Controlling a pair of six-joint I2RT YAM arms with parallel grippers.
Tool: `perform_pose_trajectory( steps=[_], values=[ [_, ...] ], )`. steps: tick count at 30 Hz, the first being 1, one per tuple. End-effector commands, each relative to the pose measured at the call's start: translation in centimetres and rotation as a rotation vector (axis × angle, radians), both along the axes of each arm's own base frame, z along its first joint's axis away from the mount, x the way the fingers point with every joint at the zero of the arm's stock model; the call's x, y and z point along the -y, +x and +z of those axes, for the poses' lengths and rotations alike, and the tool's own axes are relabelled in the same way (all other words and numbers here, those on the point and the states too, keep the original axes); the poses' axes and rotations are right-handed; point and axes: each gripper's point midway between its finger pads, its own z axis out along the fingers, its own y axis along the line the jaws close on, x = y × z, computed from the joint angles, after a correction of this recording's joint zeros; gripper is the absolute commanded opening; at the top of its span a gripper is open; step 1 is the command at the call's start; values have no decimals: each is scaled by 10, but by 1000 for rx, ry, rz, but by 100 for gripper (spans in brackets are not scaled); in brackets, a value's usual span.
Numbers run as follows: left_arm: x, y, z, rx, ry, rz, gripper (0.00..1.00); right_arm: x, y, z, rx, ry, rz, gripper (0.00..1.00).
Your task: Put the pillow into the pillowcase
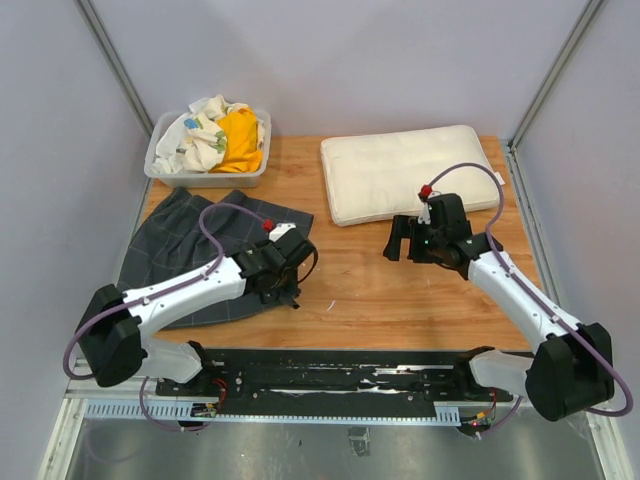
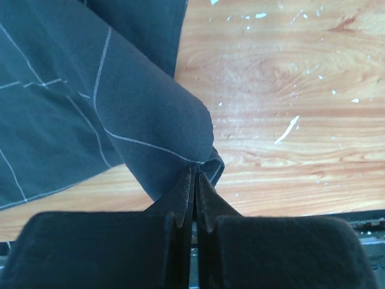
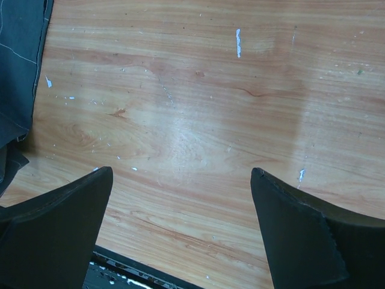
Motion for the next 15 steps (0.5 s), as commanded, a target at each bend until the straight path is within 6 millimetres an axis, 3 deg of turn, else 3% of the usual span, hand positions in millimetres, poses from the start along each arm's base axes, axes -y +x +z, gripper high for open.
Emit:
perform_pose_trajectory(
  steps=[1,6,15],
  values=[
    [-7,-15,9,-7,-51,22,0,-13,3,0,3,25,25,99],
    [-17,-28,13,-4,-94,27,0,-43,7,6,29,67,127,99],
    [-42,-51,3,-59,-55,53,0,-117,7,13,20,114,336,79]
  ],
)
